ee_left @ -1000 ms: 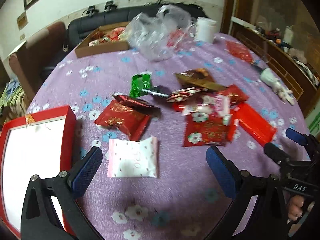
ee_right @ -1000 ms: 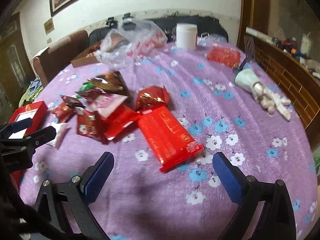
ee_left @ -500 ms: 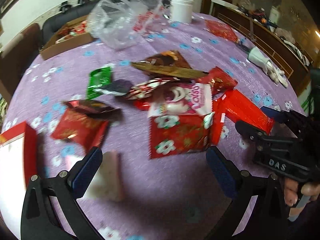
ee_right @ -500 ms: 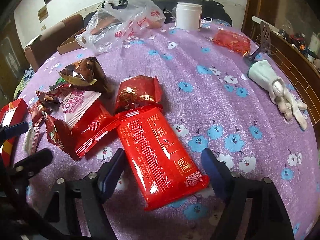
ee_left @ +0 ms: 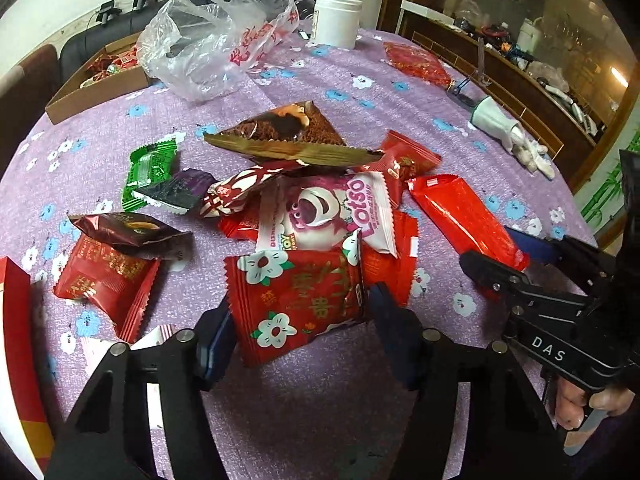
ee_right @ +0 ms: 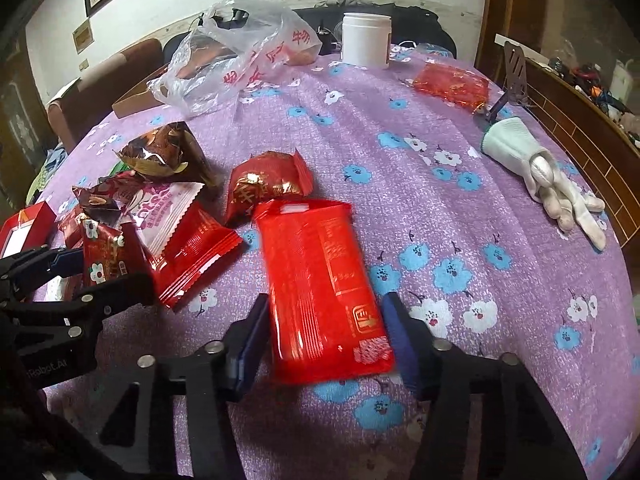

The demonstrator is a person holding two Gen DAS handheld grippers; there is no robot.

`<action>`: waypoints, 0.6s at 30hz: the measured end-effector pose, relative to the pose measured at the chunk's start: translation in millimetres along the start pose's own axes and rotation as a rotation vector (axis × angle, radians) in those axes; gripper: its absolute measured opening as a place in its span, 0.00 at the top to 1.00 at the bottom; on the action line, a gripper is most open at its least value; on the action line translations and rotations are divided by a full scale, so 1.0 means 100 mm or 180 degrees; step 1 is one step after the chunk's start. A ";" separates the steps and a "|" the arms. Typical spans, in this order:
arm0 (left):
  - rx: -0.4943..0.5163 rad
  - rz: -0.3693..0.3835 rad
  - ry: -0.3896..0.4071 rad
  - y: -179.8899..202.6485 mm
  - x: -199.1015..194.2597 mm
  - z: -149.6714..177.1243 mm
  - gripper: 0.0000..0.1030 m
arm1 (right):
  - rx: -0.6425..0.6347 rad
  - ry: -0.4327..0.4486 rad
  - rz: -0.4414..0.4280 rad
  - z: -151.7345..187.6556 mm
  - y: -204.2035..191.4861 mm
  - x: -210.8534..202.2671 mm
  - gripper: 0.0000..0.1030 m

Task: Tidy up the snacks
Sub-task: 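Grasp the red snack bar with the right tool while the left tool grasps a red packet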

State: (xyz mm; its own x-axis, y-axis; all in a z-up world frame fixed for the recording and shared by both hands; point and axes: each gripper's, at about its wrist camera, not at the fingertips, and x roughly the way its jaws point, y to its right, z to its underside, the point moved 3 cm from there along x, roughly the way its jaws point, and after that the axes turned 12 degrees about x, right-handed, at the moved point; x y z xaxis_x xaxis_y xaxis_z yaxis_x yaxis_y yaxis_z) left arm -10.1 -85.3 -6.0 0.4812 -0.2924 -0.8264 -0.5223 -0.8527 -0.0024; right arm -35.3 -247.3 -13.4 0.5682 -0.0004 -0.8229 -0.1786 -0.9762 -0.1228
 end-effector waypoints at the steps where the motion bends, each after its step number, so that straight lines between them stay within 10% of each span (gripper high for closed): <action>1: -0.0032 0.0034 0.0035 -0.02 -0.02 0.01 0.45 | 0.0008 -0.0002 0.0002 0.01 0.00 -0.01 0.49; 3: -0.0069 0.0127 0.0076 -0.03 -0.05 0.03 0.68 | 0.0013 -0.0005 0.0009 0.02 -0.01 -0.02 0.51; 18: -0.0027 0.0395 0.0211 -0.08 -0.26 0.19 0.86 | 0.0091 -0.0210 -0.0291 0.32 -0.11 -0.25 0.53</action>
State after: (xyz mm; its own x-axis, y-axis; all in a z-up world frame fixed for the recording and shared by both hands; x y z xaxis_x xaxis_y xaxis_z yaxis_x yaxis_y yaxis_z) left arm -32.1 -62.8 4.7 0.4589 -0.4236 -0.7810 -0.5750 -0.8117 0.1024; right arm -73.0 -230.1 -9.1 0.5291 0.1035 -0.8422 -0.1520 -0.9649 -0.2141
